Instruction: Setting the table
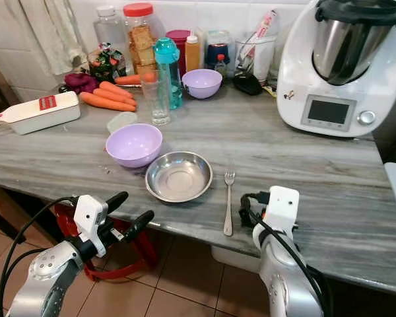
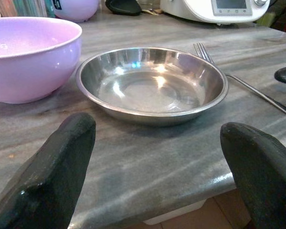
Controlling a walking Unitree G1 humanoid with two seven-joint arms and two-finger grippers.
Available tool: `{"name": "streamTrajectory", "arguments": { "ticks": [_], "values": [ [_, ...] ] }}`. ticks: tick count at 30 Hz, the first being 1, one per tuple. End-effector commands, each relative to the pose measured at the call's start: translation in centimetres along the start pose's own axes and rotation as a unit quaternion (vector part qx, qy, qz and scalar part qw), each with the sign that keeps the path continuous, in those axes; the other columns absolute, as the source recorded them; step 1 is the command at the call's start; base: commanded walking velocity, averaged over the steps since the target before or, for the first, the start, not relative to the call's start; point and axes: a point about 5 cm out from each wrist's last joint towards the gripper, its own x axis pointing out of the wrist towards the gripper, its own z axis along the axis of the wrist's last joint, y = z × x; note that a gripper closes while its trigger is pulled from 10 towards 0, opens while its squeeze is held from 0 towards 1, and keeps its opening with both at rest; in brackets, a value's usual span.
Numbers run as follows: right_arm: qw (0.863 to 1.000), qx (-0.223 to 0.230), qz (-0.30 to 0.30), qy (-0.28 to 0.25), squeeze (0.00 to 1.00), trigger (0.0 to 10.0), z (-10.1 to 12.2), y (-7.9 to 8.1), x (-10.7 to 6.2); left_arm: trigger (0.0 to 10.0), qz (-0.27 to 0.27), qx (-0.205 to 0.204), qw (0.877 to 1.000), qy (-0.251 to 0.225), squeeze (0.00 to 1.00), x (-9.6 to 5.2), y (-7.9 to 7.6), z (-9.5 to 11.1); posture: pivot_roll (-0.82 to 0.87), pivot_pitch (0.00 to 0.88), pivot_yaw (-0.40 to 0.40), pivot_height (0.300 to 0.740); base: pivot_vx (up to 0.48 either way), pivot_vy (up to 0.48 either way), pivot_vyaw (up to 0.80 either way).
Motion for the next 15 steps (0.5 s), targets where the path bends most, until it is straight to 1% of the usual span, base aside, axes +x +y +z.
{"name": "streamTrajectory", "arguments": {
  "ticks": [1,5,7,15],
  "values": [
    [1.000,-0.007,0.018,0.009,1.00,10.0,-0.1,0.3,-0.4,10.0,-0.001,0.002,1.000,-0.001,0.00,0.1,0.1,0.2,-0.13,0.000,0.047,0.740,0.000,0.000,0.00],
    [0.999,-0.012,0.033,0.028,1.00,10.0,-0.6,0.5,-0.6,10.0,-0.001,0.002,1.000,-0.001,0.00,0.2,0.2,0.2,-0.13,0.000,0.048,0.740,0.000,0.000,0.00],
    [0.998,-0.017,0.053,0.037,1.00,10.0,-0.8,0.9,-0.9,10.0,-0.001,0.003,1.000,0.000,0.00,0.2,0.2,0.2,-0.12,0.000,0.052,0.740,0.000,0.000,0.00],
    [0.993,-0.043,0.091,0.056,1.00,10.0,-1.2,1.7,-1.5,10.0,-0.001,0.002,1.000,0.001,0.00,0.1,0.2,0.2,-0.12,0.001,0.056,0.740,0.000,0.000,0.00]
  ]
}}
